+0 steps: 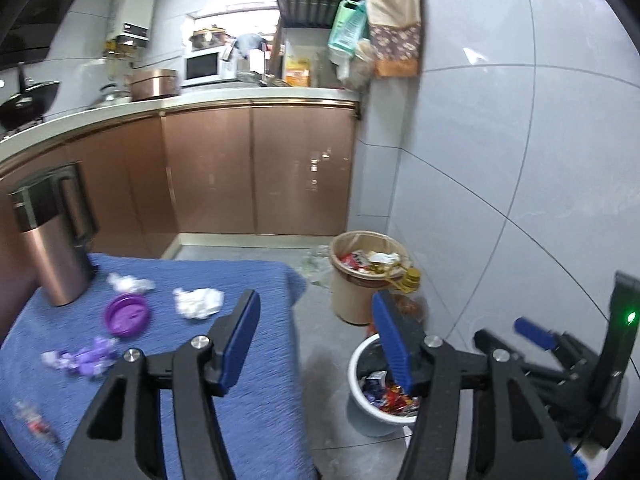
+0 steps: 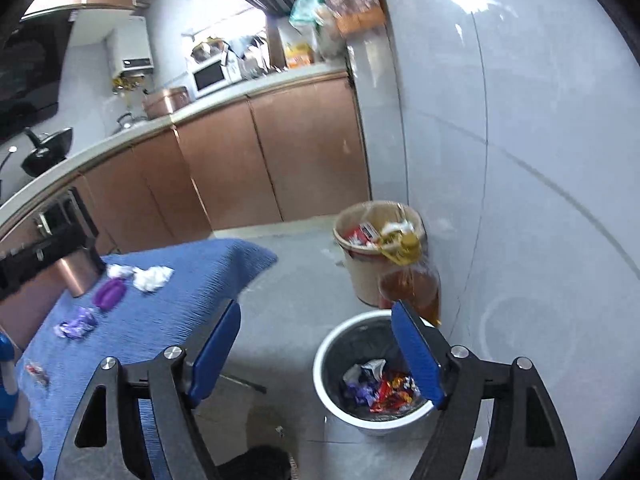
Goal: Collect trash
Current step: 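Move both tools back over the table toward the remaining trash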
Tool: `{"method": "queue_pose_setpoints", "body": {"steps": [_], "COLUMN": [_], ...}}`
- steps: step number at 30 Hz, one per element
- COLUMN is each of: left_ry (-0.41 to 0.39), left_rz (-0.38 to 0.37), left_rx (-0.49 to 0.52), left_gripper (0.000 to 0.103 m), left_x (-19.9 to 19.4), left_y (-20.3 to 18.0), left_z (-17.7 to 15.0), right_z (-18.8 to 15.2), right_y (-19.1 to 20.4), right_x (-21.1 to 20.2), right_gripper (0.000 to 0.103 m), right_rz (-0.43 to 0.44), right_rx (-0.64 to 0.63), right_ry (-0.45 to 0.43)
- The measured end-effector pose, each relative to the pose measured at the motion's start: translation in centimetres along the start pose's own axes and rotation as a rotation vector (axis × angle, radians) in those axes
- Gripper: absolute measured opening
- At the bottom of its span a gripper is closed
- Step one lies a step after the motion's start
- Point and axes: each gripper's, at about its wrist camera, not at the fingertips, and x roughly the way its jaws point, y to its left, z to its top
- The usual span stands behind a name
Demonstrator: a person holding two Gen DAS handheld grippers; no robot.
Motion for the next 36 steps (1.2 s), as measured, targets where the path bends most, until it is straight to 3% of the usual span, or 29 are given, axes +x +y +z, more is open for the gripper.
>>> {"method": "queue_pose_setpoints", "body": {"steps": [9,19,22,36], "left_ry": [-0.032,-0.026,-0.018,0.023], "left_rz": [0.119,0.285,0.308,0.356], "left_rx": [-0.021,-0.069,-0.103,-0.200], "left_gripper": [0.061,0.061,0.061,0.061], "left_x": [-5.3,-8.7,-9.3,-11.8], "left_y": [3.8,10.0,12.1,18.8], "left_z": [-2.1,-6.9,-8.2,-12.8], "right_z": [0.9,0.3,-0.1,-1.5], "right_y": [5.0,10.1,11.7,18.2], "right_x": [-3.9,-5.9,-6.0,-6.4], "right_gripper": [0.088,0.097,0.103,0.103], "right_rz": [0.064,0.117,0.134,0.246], "right_rx": [-0.087,-0.152,-0.170,-0.272], "right_ry": [-0.067,-0.101,-0.105,-0.124]}}
